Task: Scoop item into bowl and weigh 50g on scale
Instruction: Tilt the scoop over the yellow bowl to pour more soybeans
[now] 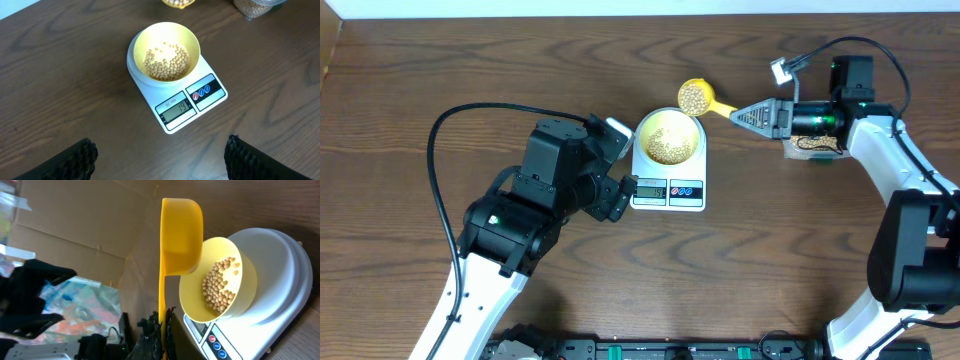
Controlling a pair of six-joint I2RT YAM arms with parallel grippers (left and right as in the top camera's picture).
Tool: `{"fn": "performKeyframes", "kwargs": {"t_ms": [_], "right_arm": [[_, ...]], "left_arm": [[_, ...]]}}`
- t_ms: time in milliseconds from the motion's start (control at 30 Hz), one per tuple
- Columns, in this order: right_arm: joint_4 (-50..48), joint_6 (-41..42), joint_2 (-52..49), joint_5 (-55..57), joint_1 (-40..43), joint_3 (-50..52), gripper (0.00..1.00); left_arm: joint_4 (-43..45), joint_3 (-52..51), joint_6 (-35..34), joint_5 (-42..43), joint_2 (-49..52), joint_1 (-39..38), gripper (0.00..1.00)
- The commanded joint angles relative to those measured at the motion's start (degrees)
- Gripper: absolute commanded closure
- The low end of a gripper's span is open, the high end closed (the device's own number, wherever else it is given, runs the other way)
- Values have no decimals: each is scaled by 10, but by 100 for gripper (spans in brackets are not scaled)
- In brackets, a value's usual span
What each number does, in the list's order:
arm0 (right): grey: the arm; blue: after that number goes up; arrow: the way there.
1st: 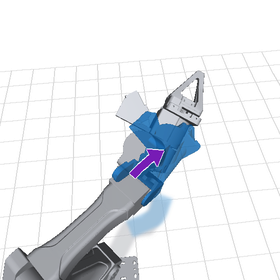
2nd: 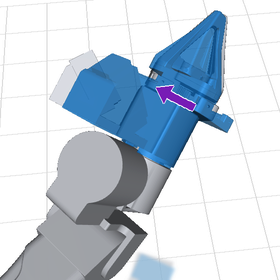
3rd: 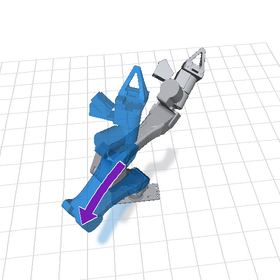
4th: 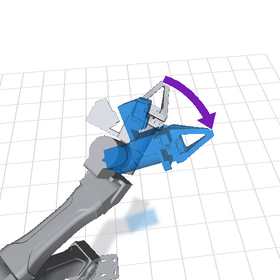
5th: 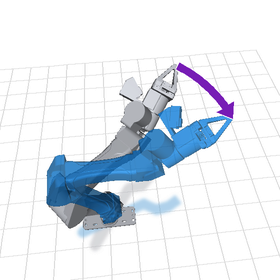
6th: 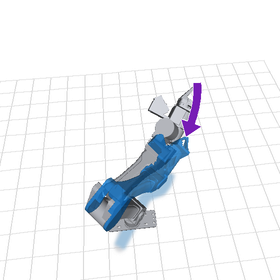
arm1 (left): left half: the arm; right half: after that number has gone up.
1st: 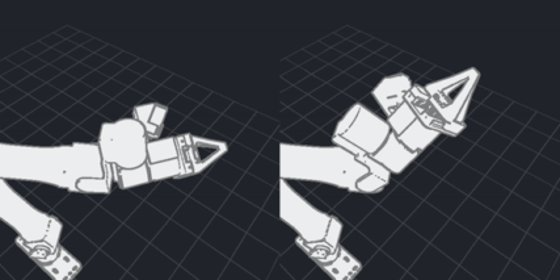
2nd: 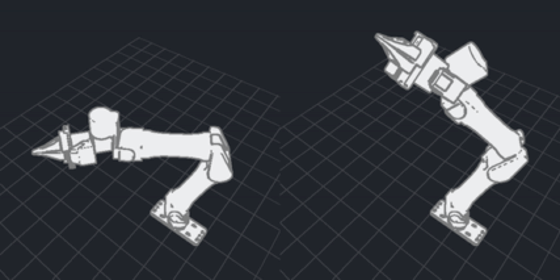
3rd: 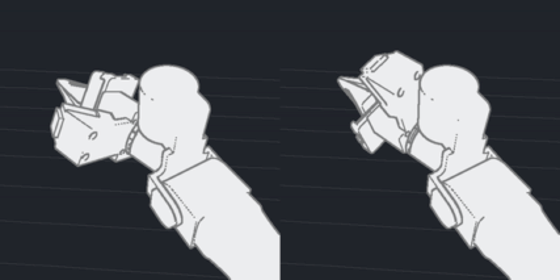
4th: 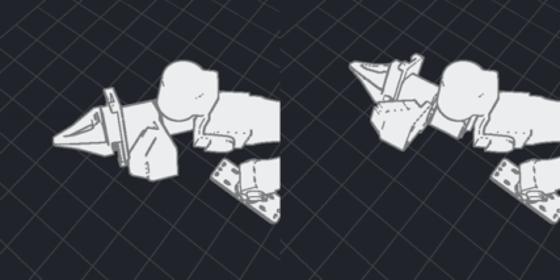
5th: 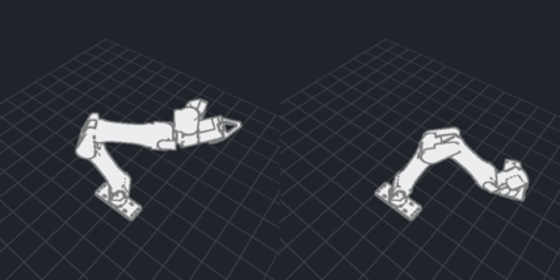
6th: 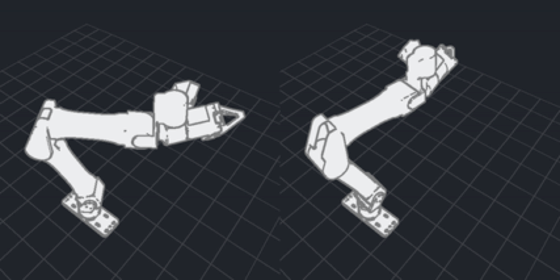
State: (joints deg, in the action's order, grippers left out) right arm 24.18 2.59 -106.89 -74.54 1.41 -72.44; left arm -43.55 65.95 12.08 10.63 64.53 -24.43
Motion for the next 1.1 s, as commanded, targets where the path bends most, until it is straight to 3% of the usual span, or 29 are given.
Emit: {"fn": "performKeyframes", "kwargs": {"t_ms": [0,667,1067], "right_arm": [[-2,-28,-6,31,-12,2,99],[-2,-285,-6,32,-48,2,99],[0,-330,-6,71,-52,2,99]], "left_arm": [[-2,0,6,5,2,3,16],[-2,0,6,5,2,3,17],[-2,0,6,5,2,3,17]]}}
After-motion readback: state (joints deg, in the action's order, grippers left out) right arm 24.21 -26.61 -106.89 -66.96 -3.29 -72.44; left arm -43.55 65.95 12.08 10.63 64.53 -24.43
